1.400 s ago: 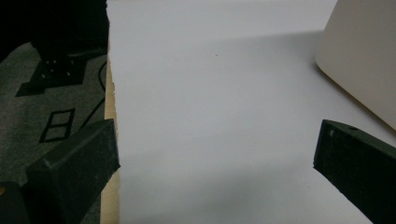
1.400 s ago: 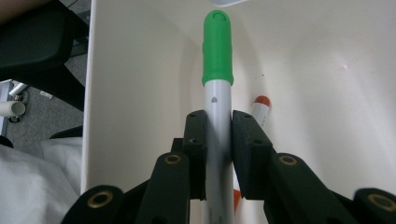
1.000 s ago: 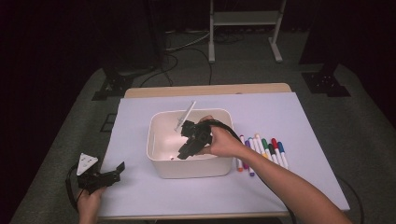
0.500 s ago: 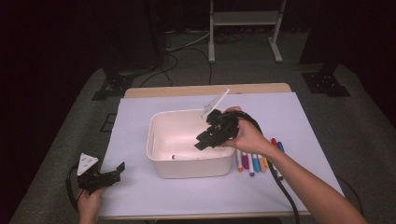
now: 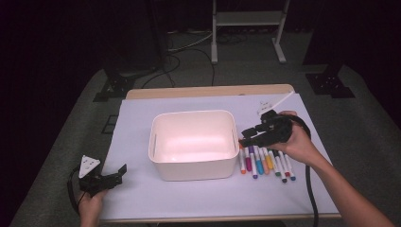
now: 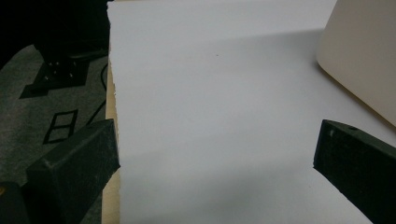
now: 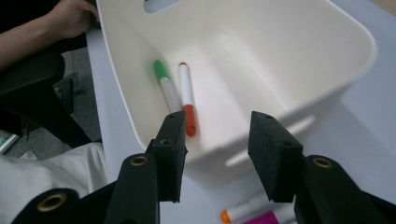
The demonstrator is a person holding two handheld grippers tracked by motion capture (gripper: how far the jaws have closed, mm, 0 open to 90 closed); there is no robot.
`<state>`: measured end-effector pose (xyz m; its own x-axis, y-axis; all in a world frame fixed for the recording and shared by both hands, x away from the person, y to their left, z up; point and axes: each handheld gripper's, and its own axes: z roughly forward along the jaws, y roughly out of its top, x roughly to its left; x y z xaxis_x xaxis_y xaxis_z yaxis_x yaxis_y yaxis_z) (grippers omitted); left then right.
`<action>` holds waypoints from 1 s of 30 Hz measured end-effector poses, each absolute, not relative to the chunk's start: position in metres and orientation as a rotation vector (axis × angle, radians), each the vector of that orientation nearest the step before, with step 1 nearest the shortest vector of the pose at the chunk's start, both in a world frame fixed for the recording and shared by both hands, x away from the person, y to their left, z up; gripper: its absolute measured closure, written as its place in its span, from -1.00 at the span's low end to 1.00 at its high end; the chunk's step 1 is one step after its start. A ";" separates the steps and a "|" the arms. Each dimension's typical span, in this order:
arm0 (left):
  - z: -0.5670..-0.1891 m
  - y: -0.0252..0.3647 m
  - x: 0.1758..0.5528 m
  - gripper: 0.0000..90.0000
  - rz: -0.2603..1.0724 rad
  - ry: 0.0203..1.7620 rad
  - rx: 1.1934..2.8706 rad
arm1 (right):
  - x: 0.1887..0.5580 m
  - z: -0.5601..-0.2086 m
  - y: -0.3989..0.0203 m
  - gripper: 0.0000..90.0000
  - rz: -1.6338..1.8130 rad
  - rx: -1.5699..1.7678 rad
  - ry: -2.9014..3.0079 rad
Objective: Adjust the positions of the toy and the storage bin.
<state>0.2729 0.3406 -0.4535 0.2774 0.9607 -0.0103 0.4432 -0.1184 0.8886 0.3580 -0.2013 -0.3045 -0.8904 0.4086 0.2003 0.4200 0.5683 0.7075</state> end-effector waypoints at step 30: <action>-0.454 0.340 0.272 -1.00 0.786 1.299 1.704 | 0.344 -0.418 -0.335 0.25 -1.107 -1.373 -2.669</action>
